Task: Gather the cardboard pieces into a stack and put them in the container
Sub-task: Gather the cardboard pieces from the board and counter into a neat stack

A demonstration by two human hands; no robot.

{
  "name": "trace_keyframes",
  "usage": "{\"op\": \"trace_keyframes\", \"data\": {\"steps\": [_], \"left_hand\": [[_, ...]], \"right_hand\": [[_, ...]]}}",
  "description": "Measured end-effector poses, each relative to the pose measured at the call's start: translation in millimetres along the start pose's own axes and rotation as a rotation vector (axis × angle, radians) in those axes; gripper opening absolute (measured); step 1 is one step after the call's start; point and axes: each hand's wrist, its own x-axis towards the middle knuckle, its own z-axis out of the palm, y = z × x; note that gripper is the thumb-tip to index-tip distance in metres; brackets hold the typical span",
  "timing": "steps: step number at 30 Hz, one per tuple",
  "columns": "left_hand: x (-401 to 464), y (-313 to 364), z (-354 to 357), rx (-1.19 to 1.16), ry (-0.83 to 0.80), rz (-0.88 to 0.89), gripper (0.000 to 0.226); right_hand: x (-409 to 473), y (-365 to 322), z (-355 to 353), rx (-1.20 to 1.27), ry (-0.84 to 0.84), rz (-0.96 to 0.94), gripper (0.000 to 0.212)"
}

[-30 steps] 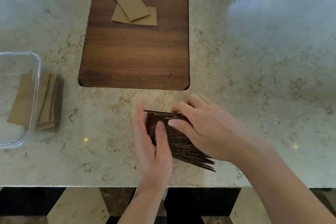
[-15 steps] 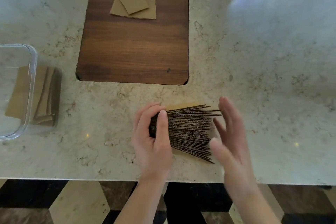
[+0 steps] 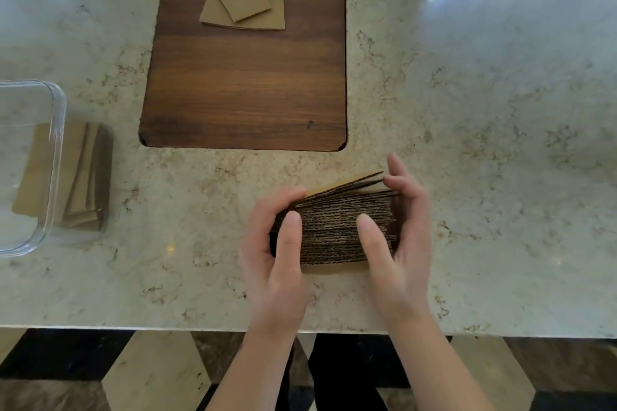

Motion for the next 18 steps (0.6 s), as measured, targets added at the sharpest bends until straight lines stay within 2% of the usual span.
{"op": "trace_keyframes", "data": {"steps": [2,6,10,13,16,18], "left_hand": [[1,0,-1,0.024,-0.011,-0.002,0.026],[4,3,6,0.044,0.076,-0.026,0.02],[12,2,6,0.073,0.106,0.014,0.022],[18,3,2,0.074,0.107,0.083,0.022],[21,4,-2,0.084,0.073,0.108,0.022],[18,4,-6,0.111,0.007,0.095,0.028]], "right_hand": [[5,-1,2,0.052,-0.047,-0.015,0.049],[11,-2,4,0.013,-0.065,-0.052,0.054],[16,-6,11,-0.011,-0.018,-0.012,0.021],[21,-13,18,0.004,0.016,-0.044,0.012],[23,-12,18,0.015,-0.006,-0.062,0.019],[18,-8,12,0.002,-0.061,-0.042,0.033]]}}
